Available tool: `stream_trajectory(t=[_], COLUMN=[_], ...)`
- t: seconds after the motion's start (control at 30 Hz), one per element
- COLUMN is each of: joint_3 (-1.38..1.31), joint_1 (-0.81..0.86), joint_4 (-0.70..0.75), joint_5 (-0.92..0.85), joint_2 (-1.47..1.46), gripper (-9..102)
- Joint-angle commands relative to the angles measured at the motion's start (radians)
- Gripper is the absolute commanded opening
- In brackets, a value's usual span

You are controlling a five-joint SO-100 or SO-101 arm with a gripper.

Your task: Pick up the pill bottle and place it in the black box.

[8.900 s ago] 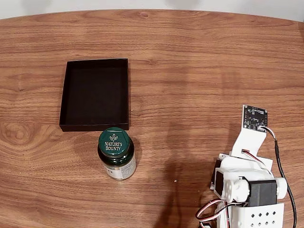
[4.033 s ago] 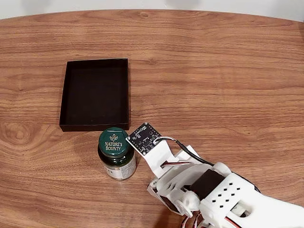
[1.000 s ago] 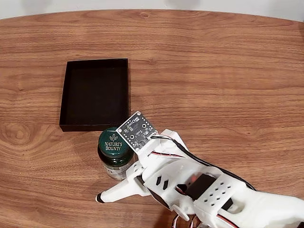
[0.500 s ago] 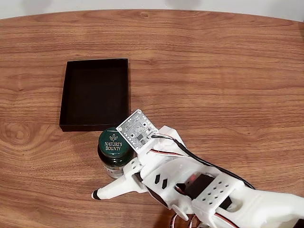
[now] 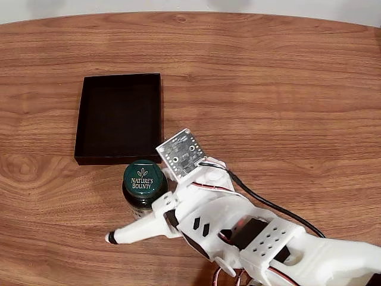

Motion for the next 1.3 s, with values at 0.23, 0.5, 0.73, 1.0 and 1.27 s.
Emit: stream_trajectory(t=[0.23, 0.5, 0.73, 1.0, 1.27], joint_3=[-0.018, -0.018, -0.020, -0.020, -0.049], joint_1=[0.021, 0.032, 0.021, 0.002, -0.006], joint_4=[-0.091, -0.121, -0.204, -0.296, -0.348], joint_5=[0.020, 0.057, 0.077, 0.075, 0.071], joint_2=[-0.051, -0.081, -0.152, -0.221, -0.282], gripper=[63, 63, 61, 56, 52])
